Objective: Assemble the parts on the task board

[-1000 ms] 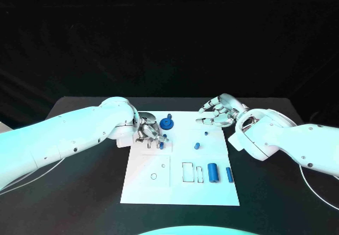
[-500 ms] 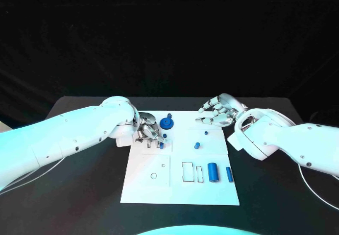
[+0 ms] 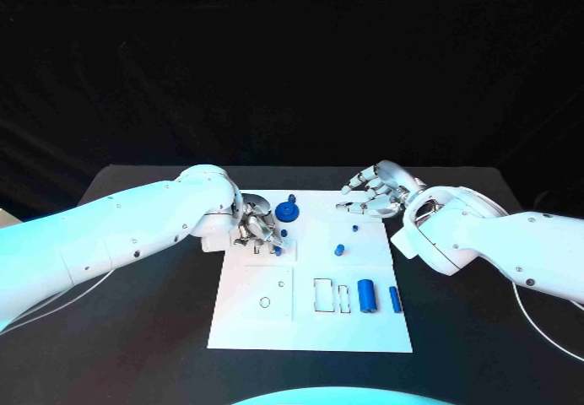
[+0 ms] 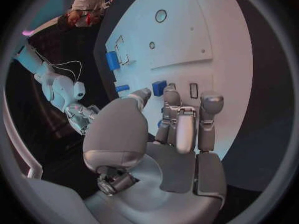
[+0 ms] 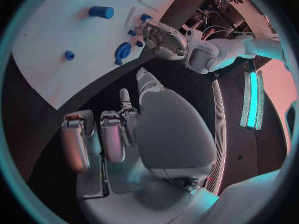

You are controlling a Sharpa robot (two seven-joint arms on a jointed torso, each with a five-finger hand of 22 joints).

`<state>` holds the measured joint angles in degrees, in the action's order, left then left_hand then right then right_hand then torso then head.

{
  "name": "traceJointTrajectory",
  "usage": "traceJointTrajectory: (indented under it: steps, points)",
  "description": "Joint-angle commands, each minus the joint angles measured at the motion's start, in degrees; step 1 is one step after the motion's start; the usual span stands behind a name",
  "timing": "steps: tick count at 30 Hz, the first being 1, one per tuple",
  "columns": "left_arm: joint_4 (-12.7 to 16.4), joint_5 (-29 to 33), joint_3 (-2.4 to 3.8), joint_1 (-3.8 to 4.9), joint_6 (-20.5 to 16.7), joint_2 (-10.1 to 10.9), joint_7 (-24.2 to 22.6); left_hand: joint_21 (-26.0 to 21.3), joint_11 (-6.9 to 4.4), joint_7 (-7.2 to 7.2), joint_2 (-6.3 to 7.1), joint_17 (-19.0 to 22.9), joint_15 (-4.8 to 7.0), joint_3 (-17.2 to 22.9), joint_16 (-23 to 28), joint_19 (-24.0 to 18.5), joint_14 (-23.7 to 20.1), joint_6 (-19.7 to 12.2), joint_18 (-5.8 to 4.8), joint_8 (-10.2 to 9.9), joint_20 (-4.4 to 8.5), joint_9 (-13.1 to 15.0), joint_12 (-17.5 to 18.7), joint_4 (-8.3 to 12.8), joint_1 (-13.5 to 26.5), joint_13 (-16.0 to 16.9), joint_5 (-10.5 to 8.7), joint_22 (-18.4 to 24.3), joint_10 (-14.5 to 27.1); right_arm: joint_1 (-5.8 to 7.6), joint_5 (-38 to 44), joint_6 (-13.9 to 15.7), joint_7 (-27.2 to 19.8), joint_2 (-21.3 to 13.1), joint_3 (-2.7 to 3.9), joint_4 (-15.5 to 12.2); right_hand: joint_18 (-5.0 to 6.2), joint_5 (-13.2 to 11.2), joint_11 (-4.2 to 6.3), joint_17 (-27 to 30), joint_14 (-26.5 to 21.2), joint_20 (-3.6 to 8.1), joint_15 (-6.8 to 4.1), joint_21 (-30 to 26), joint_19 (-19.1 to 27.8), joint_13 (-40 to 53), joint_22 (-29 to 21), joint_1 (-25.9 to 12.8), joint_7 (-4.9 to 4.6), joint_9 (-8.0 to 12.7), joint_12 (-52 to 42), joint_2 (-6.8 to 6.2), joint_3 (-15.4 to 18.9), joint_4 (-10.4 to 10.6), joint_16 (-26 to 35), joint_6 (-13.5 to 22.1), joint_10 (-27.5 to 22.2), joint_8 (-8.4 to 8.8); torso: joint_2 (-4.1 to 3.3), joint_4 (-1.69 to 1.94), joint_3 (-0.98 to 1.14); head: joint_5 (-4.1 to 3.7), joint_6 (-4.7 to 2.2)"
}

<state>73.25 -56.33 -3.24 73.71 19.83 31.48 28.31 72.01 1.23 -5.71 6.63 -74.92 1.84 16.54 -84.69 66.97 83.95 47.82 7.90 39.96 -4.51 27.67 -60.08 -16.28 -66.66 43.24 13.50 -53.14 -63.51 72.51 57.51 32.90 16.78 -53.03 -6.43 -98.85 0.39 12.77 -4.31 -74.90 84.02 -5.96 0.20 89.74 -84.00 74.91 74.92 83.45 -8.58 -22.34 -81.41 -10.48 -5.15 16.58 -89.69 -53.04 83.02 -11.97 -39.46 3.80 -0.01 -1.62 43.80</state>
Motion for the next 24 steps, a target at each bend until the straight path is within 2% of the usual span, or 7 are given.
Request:
traceJointTrajectory:
  steps: [1,10,15,16,18,21,24]
  points:
    - [-0.03,-0.05,-0.02,0.12,1.62,-0.2,0.06,0.39,-0.04,0.39,-0.14,-1.76,0.37,0.35,0.04,-0.06,1.92,0.21,-0.41,0.24,0.35,0.1,-0.35,-0.14,-0.6,0.23,0.04,-0.04,-0.43,-0.05,0.17,-0.81,-0.12,0.04,0.01,-0.01,-0.39,-0.08,0.46,-14.95,5.94,0.19,-0.44,0.26,-6.0,7.96,15.08,-0.42,0.03,-0.06,0.05,0.26,-0.17,0.1,-0.25,-0.16,-0.01,-0.29,0.02,0.04,0.05,-0.07,0.1]
    - [-0.18,0.09,-0.18,0.12,2.44,-0.5,0.12,0.54,-0.2,0.58,-0.21,-1.99,0.5,0.62,-0.07,0.05,2.02,0.37,-0.45,0.63,0.4,0.31,-0.98,-0.1,-1.19,0.92,0.04,-0.26,-1.07,-0.07,0.17,-0.87,-0.09,0.25,0.0,0.07,-0.39,0.02,0.48,-14.88,5.92,0.21,-0.46,0.26,-6.0,7.98,15.08,-0.48,0.05,-0.08,0.01,0.39,-0.25,0.05,-0.22,-0.16,0.03,-0.37,-0.01,-0.01,0.0,0.11,0.44]
    - [-0.24,0.04,-0.22,0.11,2.53,-0.39,0.25,0.95,-0.74,1.1,-1.63,-2.49,1.0,4.31,-0.28,0.28,2.25,0.0,-0.53,1.41,0.82,0.78,-1.59,0.75,-5.36,1.56,0.11,-0.8,-1.68,-0.07,0.17,-1.14,-0.03,0.2,0.0,0.1,-0.39,0.03,0.49,-14.83,5.91,0.22,-0.47,0.26,-6.0,7.94,15.08,-0.48,0.06,-0.08,0.05,0.41,-0.27,0.04,-0.2,-0.16,0.0,-0.39,0.02,0.0,0.02,0.18,0.57]
    - [-0.25,0.03,-0.23,0.11,2.38,-0.35,0.28,1.12,-0.78,1.13,-2.4,-2.59,1.04,5.61,-0.33,0.43,2.29,-0.15,-0.59,1.59,0.89,0.89,-1.77,0.74,-6.05,1.76,0.15,-1.07,-1.89,-0.07,0.16,-1.22,0.0,0.18,0.0,0.11,-0.39,0.03,0.49,-14.83,5.91,0.22,-0.47,0.26,-6.0,7.93,15.08,-0.55,0.05,-0.08,0.07,0.45,-0.27,0.08,-0.2,-0.15,-0.01,-0.39,0.02,0.0,0.01,0.18,0.57]
    - [-0.22,0.06,-0.23,0.1,2.05,-0.26,0.34,1.22,-0.87,1.23,-2.66,-2.56,1.17,8.37,-0.32,0.39,2.3,-0.56,-0.59,2.11,1.0,1.23,-1.94,1.83,-7.77,1.92,0.1,-1.15,-2.06,-0.07,0.16,-1.37,0.05,0.18,0.0,0.13,-0.39,0.02,0.48,-14.82,5.91,0.23,-0.48,0.26,-6.0,7.88,15.08,-0.65,0.05,-0.08,0.12,0.48,-0.27,0.11,-0.2,-0.12,-0.05,-0.41,-0.01,0.07,0.0,0.09,0.6]
    - [-0.07,0.48,-0.24,0.09,1.41,-0.1,0.39,1.47,-0.93,1.21,-1.71,-2.85,1.24,14.87,-0.45,0.36,2.42,-1.28,-0.6,3.87,1.16,2.33,-2.87,4.04,-8.51,2.92,0.05,-1.37,-3.0,-0.07,0.16,-1.64,0.15,0.2,-0.01,0.22,-0.39,0.01,0.48,-14.78,5.9,0.24,-0.48,0.26,-6.0,7.86,15.08,-0.77,0.05,-0.07,0.14,0.52,-0.26,0.13,-0.18,-0.11,-0.07,-0.42,0.04,0.06,-0.02,0.14,0.65]
    - [0.11,1.29,-0.23,0.07,0.6,0.11,0.42,1.57,-1.05,1.34,-0.8,-3.05,1.3,18.8,-0.53,0.31,2.5,-1.59,-0.61,5.13,1.18,3.14,-3.3,5.85,-8.32,3.42,0.05,-1.39,-3.47,-0.08,0.11,-2.09,0.35,0.23,-0.01,0.34,-0.39,-0.05,0.48,-14.57,5.84,0.25,-0.48,0.26,-6.0,7.72,15.08,-1.26,0.04,-0.07,0.29,0.63,-0.19,0.17,-0.09,-0.03,-0.18,-0.48,0.06,0.05,-0.03,0.2,0.66]
